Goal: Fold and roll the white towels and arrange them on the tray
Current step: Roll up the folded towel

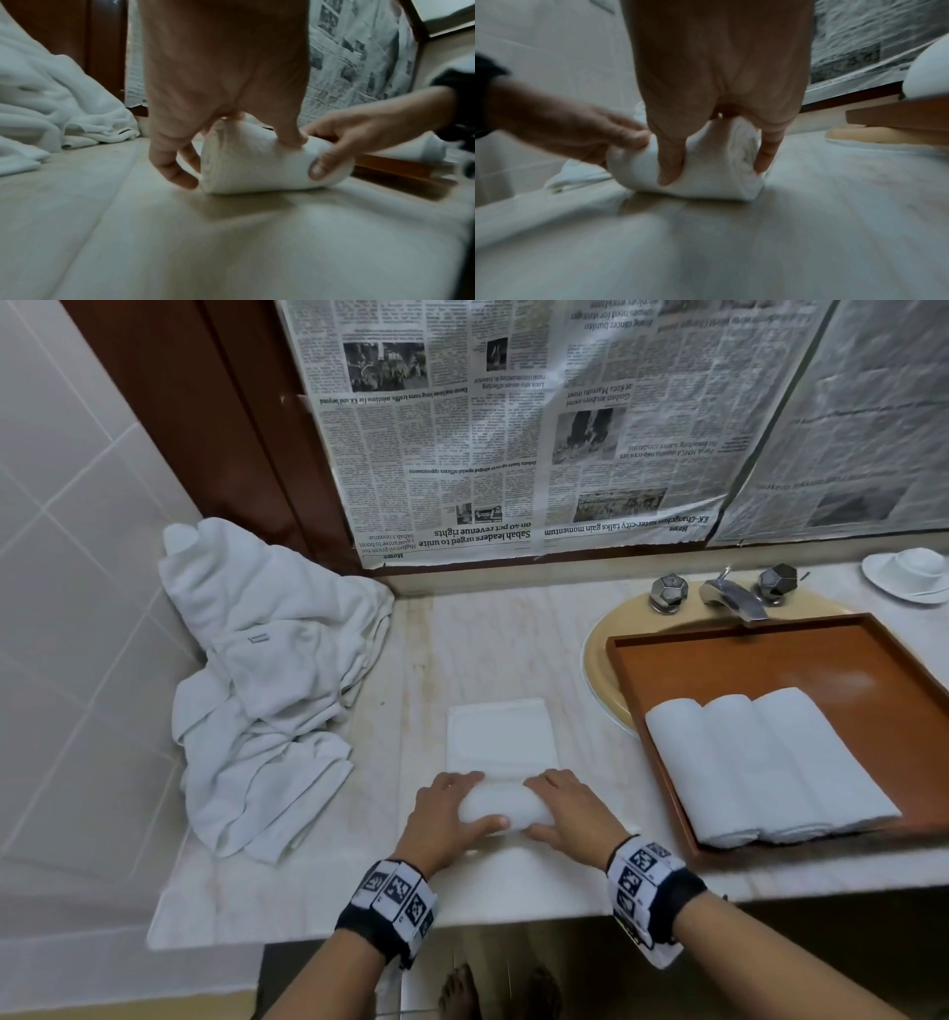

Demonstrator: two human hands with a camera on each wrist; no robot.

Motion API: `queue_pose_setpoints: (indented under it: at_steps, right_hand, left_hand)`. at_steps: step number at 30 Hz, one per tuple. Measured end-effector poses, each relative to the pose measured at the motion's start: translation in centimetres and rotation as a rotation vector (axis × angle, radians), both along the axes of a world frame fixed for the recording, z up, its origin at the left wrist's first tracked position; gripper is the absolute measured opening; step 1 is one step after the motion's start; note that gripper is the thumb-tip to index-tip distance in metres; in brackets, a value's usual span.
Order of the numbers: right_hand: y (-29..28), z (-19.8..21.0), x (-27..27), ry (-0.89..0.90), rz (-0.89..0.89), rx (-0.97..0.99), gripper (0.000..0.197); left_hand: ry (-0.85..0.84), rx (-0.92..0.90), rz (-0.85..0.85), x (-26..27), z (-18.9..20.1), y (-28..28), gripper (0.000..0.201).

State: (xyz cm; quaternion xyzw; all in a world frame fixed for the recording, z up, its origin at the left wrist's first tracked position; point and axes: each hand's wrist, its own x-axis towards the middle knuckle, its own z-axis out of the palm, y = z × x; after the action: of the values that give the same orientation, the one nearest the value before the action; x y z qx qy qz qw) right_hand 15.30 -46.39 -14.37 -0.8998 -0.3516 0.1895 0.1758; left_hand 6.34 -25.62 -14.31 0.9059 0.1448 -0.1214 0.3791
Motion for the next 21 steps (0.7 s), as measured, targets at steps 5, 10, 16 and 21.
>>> queue_pose_setpoints:
  at_steps: [5,10,16,21]
  right_hand:
    - [0.4,2.8,2.6,0.343,0.001,-0.046,0.052]
    - [-0.6,2.0,1.6,0.211,-0.102,0.043,0.068]
    - [0.0,-0.8,-0.9,-0.253,0.023,-0.071,0.085]
    - [1.2,0.8,2.2,0.034,-0.014,-0.103,0.071]
  left_hand:
    - [-0.123,0.023,0.039,-1.4,-0.9,-1.0,0.076]
    - [-0.011,-0.063,-0.003,0.6,-0.6,0.5,0.06]
    - [0.081,-0.03,0.042,2.3,-0.1,0.8,0.077]
    - [-0.046,0.382,-0.025,-0.1,0.1,-1.6,0.09]
